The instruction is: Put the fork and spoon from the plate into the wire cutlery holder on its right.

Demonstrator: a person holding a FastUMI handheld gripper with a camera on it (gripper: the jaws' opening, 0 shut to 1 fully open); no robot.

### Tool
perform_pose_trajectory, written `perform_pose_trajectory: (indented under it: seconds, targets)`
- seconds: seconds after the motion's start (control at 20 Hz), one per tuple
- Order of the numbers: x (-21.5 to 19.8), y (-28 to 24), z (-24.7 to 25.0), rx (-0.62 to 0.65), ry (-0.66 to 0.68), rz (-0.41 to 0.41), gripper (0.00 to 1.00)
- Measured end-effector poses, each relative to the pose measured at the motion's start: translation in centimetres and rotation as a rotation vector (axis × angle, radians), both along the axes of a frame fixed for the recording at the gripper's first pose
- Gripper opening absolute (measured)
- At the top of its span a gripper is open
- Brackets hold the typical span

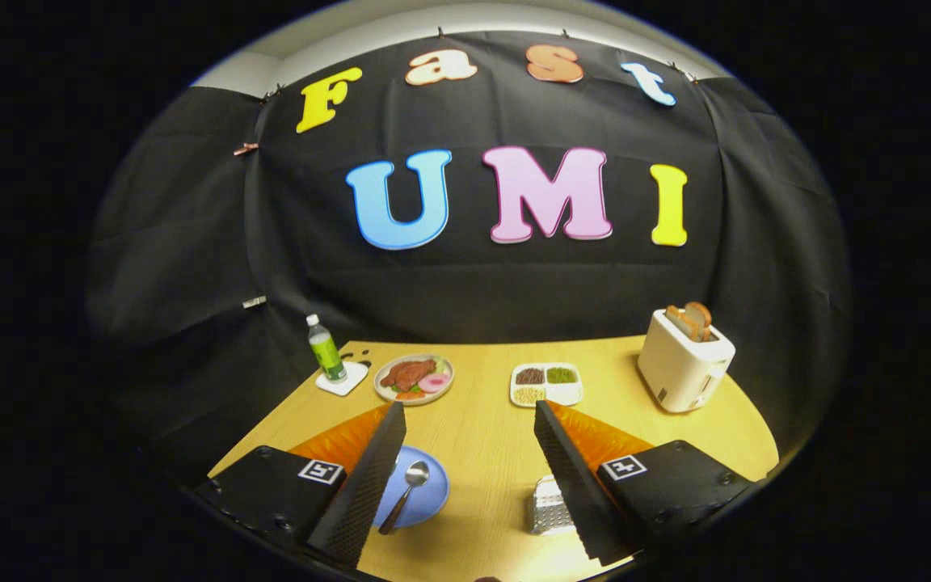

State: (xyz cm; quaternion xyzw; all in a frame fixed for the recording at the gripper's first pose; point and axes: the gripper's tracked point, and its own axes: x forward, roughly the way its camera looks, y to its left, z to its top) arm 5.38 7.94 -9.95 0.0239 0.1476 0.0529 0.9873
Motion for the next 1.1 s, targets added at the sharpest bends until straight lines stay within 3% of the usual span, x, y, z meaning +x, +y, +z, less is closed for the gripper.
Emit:
perform_pose_trajectory:
  seconds: [0.65, 1.1]
  targets:
    - [0.2, 7.3, -15.2, -0.096, 0.409, 0.15, 1.0]
    - [1.0, 9.9, -22.8, -0.186, 0.56, 0.214, 0.99]
